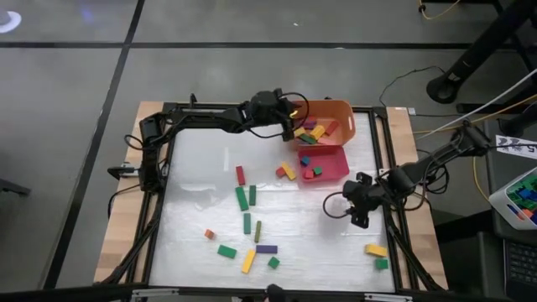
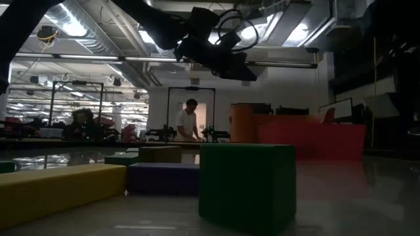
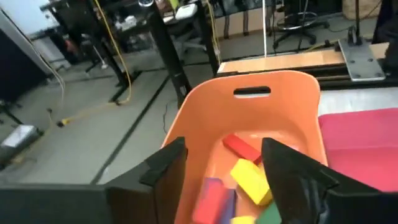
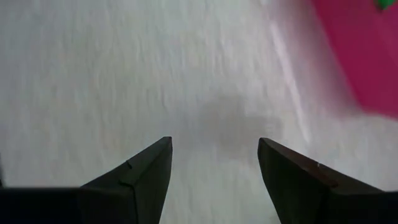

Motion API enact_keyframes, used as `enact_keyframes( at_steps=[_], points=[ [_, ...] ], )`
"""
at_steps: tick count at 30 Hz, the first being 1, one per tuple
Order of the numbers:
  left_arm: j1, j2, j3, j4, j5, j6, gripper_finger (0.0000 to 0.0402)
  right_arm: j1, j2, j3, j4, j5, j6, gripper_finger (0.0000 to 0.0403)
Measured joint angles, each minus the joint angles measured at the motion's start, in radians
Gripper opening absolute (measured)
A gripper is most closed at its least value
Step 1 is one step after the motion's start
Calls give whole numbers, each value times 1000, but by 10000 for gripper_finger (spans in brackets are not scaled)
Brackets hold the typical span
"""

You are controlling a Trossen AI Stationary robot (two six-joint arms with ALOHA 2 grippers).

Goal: Sort blocks by size
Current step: Put the red square block into the red bin

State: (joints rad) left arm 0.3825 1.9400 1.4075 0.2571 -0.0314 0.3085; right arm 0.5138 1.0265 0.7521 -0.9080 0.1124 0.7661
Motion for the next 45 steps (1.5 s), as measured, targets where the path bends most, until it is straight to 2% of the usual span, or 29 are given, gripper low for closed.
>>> enact_keyframes(
  at_steps=[4,7,14,16,20,24,30,45],
  points=[
    [-33,-13,0,-64,5,-36,208,32,28,0,30,71,14,239],
    [-76,-22,1,-152,38,-10,204,46,46,0,32,71,14,239],
    [-193,-27,0,-413,46,-72,193,43,58,0,42,80,14,239],
    [-223,-27,0,-480,19,-87,192,43,58,0,42,96,13,239],
    [-268,-5,0,-556,-100,-198,192,43,58,0,44,98,13,239],
    [-285,40,0,-570,-155,-315,192,42,58,0,46,109,13,239],
    [-284,101,0,-574,-157,-395,192,42,58,0,46,113,13,239],
    [-285,135,-11,-632,-156,-557,192,42,58,0,45,112,13,239]
  ],
)
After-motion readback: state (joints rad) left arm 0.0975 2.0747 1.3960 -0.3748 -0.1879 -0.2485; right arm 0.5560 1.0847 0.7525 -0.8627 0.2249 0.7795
